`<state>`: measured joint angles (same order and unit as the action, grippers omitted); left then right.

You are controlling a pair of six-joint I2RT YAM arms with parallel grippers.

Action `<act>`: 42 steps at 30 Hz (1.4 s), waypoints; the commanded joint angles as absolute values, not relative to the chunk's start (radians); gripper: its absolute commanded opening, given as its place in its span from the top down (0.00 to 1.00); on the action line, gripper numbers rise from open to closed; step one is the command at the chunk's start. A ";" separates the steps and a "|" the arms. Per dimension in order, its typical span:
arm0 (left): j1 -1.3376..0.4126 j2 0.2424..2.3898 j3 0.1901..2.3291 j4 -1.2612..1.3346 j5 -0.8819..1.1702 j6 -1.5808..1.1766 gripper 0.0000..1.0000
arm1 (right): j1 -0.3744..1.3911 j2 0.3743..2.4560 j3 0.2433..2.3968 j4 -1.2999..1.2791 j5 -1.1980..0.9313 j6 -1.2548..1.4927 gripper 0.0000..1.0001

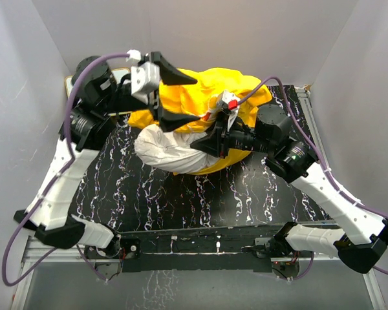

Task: Remove the pillowcase from the pillow
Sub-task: Remove the pillow from the pillowcase.

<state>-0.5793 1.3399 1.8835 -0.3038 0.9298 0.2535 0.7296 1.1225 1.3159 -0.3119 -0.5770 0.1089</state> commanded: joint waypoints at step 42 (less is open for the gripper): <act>-0.684 1.889 2.265 0.072 0.350 -0.331 1.00 | 1.193 1.090 1.181 -0.193 -0.326 0.226 0.92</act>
